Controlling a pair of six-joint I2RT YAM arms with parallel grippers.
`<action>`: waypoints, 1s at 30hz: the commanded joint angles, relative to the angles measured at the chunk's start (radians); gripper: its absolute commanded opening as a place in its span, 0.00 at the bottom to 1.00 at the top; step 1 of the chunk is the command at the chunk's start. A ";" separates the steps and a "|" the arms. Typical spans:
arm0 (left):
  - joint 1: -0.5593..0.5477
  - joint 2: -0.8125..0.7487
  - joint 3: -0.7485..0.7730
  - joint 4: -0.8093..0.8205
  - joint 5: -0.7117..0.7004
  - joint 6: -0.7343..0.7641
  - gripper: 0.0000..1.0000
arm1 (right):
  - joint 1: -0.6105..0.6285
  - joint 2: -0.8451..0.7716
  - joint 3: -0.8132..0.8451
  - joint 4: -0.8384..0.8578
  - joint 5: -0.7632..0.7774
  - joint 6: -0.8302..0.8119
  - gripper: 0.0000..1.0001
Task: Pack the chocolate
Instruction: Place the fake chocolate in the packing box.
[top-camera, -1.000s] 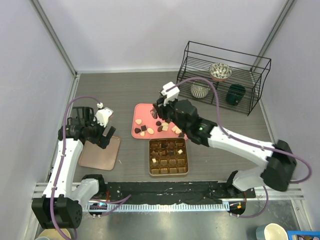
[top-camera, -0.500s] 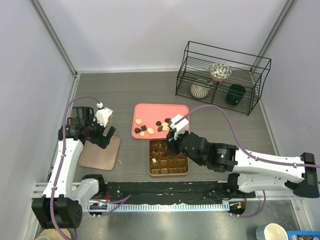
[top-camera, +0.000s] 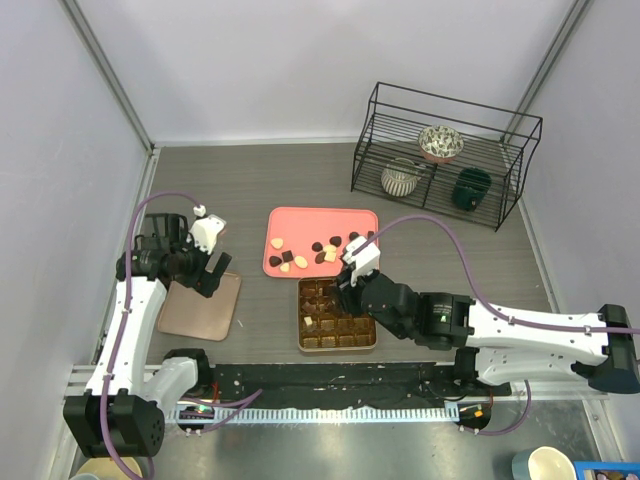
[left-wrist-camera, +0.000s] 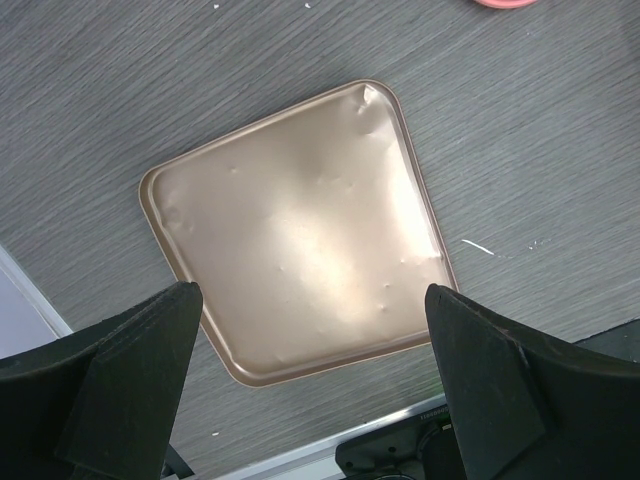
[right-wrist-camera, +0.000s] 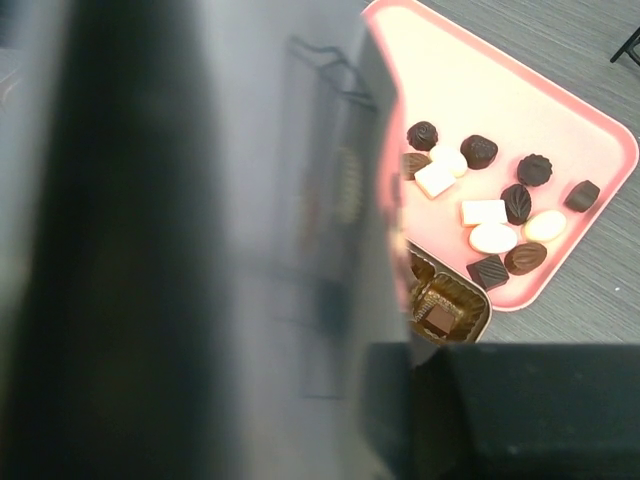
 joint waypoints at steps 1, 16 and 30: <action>0.006 -0.015 0.025 0.005 0.012 -0.004 1.00 | 0.004 0.005 0.005 0.082 0.024 0.020 0.27; 0.006 -0.023 0.014 0.008 0.007 0.000 1.00 | 0.036 0.023 -0.009 0.096 -0.005 0.047 0.31; 0.007 -0.026 0.016 0.000 0.004 0.007 1.00 | 0.051 0.045 -0.010 0.107 -0.022 0.058 0.43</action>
